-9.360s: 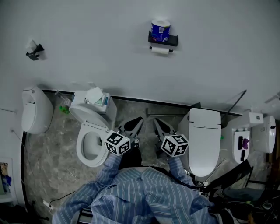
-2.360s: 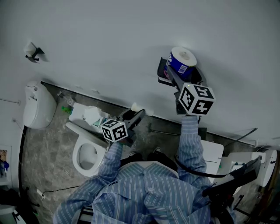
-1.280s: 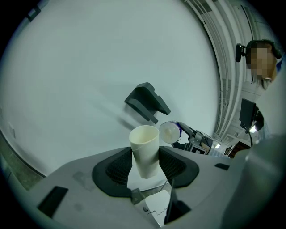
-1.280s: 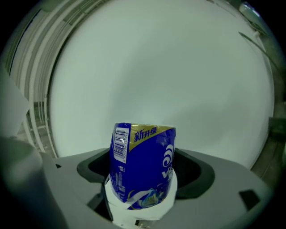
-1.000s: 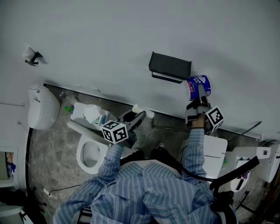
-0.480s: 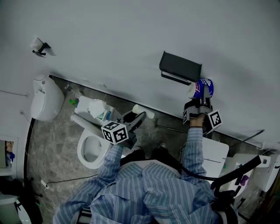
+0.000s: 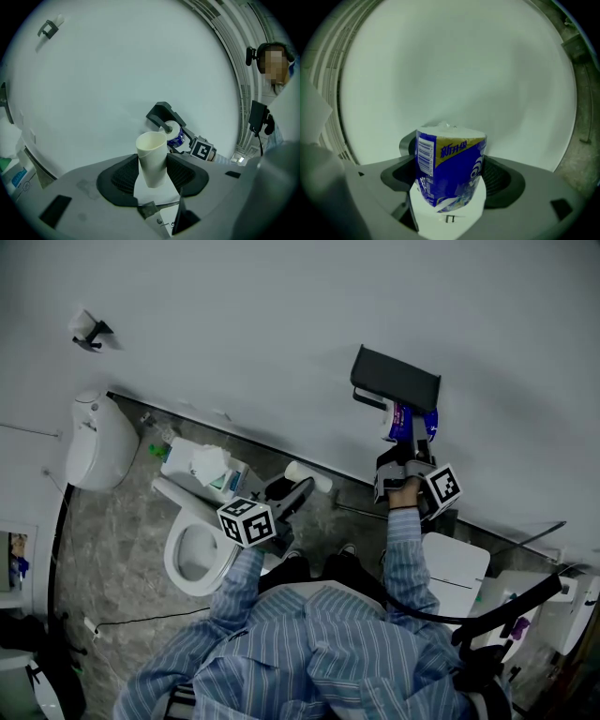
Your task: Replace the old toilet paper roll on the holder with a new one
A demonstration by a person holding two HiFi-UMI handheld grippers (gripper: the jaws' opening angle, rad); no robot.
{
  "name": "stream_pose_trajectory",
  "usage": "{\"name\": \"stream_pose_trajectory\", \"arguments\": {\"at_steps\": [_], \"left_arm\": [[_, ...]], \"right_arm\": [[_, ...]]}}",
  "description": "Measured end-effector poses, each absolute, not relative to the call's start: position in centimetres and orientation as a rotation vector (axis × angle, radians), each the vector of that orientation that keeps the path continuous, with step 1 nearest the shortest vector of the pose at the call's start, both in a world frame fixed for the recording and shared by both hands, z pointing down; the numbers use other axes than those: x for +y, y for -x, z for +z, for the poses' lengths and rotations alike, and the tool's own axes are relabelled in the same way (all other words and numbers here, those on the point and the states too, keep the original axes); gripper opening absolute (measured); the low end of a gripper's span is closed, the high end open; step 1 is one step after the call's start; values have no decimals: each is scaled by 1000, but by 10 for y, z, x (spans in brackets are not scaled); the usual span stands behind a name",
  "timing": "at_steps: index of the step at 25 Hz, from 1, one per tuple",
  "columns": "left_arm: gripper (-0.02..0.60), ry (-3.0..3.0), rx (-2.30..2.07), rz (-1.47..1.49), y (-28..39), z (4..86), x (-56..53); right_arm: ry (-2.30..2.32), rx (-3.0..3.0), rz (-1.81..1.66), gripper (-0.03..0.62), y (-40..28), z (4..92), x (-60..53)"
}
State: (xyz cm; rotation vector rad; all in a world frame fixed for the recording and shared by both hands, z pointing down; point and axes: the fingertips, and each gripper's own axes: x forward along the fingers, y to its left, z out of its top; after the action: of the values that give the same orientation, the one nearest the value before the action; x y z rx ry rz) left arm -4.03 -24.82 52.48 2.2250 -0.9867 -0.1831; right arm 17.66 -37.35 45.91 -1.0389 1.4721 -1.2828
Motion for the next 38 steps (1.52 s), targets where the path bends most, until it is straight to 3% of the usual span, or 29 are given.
{"name": "stream_pose_trajectory", "arguments": {"at_steps": [7, 38], "left_arm": [[189, -2206, -1021, -210, 57, 525, -247], [187, -2258, -918, -213, 56, 518, -244]], "right_arm": [[1042, 1688, -1332, 422, -121, 463, -373], [1023, 1883, -1375, 422, -96, 465, -387]]}}
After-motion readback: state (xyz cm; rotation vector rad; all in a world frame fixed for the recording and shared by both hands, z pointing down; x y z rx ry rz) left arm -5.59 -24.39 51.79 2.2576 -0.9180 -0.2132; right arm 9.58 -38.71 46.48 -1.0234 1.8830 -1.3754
